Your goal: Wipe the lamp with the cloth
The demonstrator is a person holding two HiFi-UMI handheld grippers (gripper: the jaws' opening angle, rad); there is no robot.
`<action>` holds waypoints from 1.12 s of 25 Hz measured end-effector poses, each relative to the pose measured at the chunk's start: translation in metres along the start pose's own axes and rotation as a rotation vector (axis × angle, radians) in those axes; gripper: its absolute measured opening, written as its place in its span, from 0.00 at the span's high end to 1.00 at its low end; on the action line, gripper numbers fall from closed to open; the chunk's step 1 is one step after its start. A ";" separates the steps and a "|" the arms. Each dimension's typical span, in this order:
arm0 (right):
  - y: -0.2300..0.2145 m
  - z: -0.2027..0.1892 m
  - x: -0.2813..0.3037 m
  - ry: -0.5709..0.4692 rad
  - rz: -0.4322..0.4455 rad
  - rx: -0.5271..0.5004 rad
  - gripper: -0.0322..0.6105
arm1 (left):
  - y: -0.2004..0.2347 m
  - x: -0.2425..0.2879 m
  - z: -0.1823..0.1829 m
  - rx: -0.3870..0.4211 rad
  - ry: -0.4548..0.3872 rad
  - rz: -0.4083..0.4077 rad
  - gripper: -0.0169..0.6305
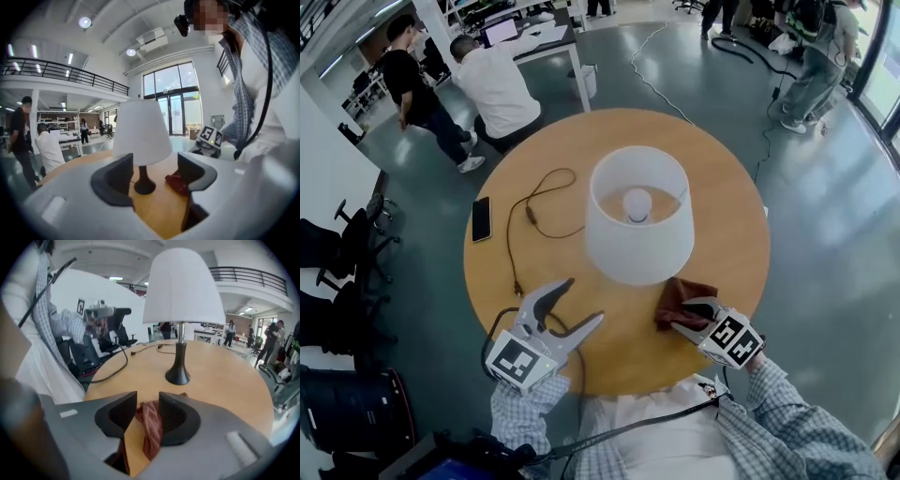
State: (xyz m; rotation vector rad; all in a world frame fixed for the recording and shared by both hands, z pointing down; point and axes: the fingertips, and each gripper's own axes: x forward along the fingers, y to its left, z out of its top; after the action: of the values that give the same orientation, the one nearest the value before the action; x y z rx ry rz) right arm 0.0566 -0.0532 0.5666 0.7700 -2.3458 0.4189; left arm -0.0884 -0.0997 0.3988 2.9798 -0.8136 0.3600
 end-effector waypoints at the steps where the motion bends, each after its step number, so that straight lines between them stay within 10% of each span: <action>1: 0.001 0.014 -0.006 -0.069 0.000 0.042 0.77 | -0.009 0.006 -0.003 -0.008 -0.011 -0.011 0.52; 10: 0.017 0.092 -0.037 -0.418 -0.050 0.179 0.95 | -0.070 0.052 -0.027 -0.024 -0.012 -0.116 0.88; 28: 0.009 0.044 0.026 -0.285 -0.076 0.281 0.95 | -0.090 0.078 -0.116 -0.186 0.136 -0.128 0.97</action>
State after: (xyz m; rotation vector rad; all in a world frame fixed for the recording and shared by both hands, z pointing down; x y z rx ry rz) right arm 0.0142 -0.0782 0.5493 1.1112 -2.5403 0.6523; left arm -0.0026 -0.0499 0.5326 2.7808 -0.6039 0.4491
